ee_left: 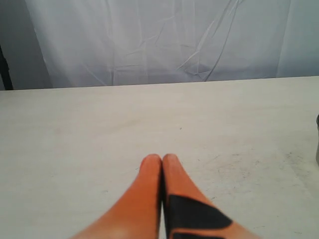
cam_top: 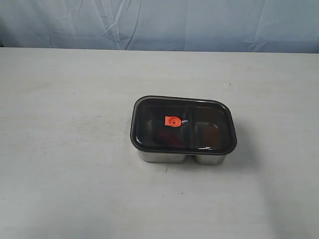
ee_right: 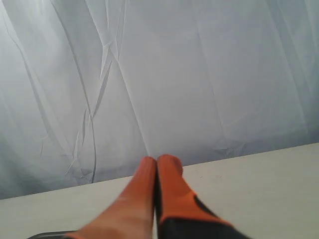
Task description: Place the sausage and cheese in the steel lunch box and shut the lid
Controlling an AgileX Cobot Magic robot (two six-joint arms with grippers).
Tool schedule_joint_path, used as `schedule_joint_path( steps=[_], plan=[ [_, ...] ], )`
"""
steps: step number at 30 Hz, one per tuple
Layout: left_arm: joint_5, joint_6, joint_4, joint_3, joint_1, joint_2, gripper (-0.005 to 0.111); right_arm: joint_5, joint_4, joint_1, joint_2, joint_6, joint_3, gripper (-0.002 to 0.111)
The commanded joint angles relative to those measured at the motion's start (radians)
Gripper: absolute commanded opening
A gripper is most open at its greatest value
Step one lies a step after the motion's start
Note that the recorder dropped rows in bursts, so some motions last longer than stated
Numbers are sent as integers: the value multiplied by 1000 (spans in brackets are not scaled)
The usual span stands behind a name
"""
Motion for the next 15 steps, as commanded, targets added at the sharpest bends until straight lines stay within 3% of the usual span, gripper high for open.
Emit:
schedule_joint_path(
  steps=[1, 15],
  plan=[
    [9, 7, -11, 4, 1, -4, 0, -7, -34, -6, -7, -1, 4, -1],
    [14, 25, -4, 4, 1, -4, 0, -7, -34, -6, -7, 1, 4, -1]
  ],
)
